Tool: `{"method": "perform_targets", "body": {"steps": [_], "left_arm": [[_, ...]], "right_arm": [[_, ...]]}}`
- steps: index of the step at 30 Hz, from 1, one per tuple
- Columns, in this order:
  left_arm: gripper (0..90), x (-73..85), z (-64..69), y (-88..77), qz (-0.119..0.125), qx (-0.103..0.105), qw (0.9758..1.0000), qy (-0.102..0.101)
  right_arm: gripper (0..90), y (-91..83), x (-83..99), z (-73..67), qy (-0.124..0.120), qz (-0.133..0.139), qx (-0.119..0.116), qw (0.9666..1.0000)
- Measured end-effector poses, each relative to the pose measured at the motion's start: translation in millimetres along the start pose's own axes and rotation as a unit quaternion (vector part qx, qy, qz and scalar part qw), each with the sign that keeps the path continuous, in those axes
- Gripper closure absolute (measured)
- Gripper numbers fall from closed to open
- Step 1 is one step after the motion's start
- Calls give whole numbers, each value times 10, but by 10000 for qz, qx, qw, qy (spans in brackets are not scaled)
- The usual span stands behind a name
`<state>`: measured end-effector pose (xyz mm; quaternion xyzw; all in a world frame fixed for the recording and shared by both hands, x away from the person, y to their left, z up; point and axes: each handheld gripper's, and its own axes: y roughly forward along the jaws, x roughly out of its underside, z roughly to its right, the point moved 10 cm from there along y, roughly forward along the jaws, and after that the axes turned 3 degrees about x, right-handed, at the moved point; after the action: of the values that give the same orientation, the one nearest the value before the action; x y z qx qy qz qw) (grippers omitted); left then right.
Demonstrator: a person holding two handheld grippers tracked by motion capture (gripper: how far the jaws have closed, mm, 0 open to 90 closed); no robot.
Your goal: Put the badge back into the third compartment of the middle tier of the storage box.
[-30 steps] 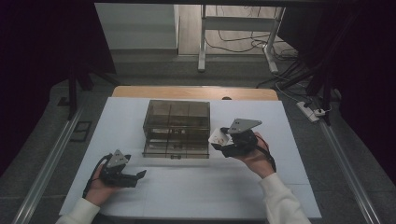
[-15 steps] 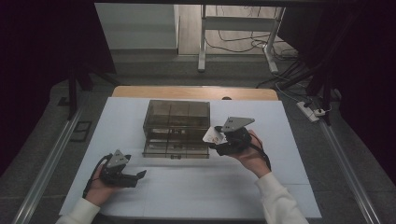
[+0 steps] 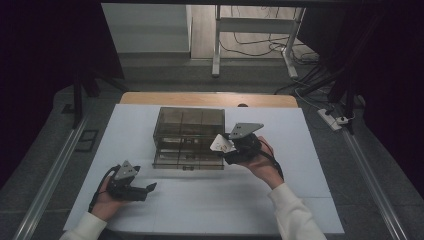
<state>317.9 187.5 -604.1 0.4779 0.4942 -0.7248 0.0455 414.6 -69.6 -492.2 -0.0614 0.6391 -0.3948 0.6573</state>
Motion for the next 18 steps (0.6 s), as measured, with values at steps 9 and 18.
{"method": "perform_targets", "body": {"steps": [9, 18], "left_arm": [[120, 4, -1, 0, -7, 4, 10000, 6], [120, 10, -3, -2, -11, 16, 10000, 2]], "right_arm": [[333, 154, -28, -74, -73, -97, -218, 9997], [333, 344, 8, -171, -194, -318, -432, 9984]]}}
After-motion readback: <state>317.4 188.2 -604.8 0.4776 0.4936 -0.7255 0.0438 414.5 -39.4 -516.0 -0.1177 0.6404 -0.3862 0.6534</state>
